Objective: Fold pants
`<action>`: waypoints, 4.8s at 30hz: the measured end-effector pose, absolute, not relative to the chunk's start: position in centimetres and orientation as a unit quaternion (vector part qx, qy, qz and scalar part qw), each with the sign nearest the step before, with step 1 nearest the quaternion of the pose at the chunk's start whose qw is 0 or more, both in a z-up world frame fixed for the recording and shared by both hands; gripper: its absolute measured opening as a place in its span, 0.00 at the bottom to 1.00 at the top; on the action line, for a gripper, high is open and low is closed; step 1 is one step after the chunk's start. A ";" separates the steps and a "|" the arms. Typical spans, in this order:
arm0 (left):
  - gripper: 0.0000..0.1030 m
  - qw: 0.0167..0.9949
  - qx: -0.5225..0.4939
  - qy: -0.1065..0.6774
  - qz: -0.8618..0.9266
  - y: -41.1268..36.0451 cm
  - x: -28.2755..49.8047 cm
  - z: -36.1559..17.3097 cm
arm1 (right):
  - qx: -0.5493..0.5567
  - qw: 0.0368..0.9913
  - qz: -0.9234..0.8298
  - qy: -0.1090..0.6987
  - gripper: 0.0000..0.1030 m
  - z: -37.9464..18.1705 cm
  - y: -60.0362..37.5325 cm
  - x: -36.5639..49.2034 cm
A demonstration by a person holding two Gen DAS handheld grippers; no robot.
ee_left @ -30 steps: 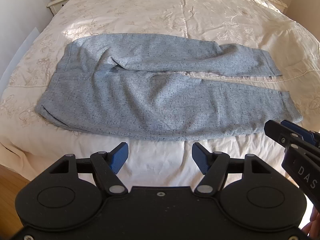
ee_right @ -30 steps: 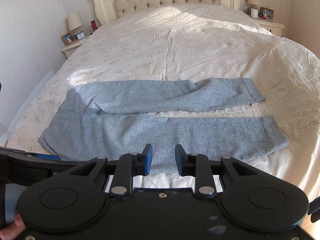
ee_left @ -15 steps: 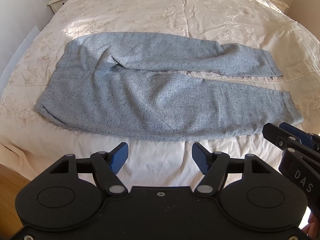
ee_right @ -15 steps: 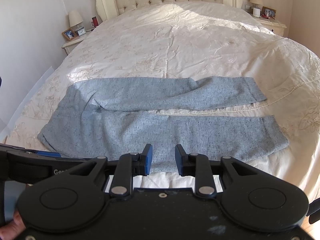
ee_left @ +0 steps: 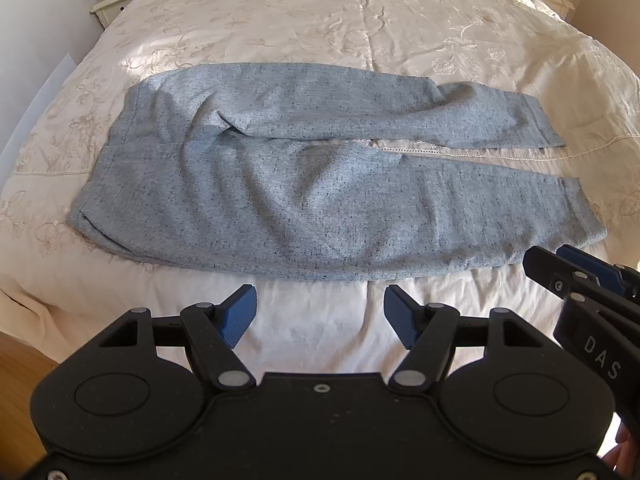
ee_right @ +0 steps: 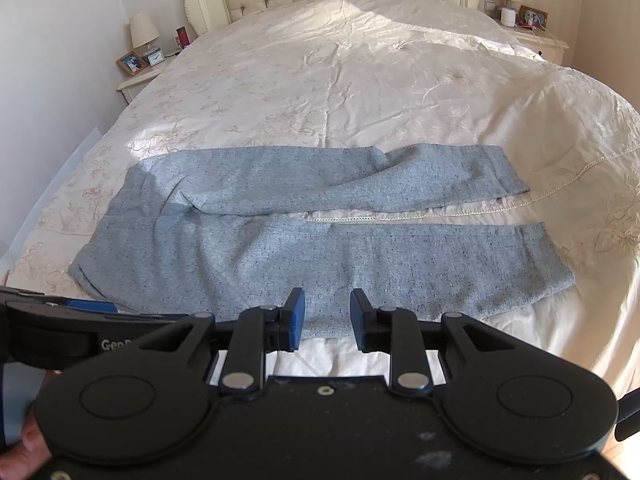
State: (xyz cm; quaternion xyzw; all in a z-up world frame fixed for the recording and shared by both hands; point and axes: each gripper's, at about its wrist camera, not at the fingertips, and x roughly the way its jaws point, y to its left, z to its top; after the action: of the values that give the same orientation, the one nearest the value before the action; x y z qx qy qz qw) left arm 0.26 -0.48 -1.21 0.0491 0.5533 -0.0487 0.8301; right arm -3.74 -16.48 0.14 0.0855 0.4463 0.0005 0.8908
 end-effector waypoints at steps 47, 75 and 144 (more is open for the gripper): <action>0.67 0.778 0.096 0.619 -0.058 12.4 15.6 -19.3 | 0.102 0.834 0.022 0.542 0.28 -15.1 -5.5 14.5; 0.68 0.818 0.116 0.557 -0.089 5.1 19.6 -18.4 | 0.062 0.827 -0.113 0.547 0.15 -21.1 -19.1 15.1; 0.59 0.837 0.047 0.545 0.029 5.5 33.1 -7.3 | 0.251 0.711 -0.285 0.591 0.01 -21.7 -36.5 38.9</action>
State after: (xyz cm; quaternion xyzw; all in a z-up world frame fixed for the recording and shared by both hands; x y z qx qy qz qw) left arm 33.11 5.49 -7.34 0.0468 0.5450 0.0292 0.8366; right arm 38.94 -36.48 -21.75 0.2513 0.5913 -0.2848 0.7114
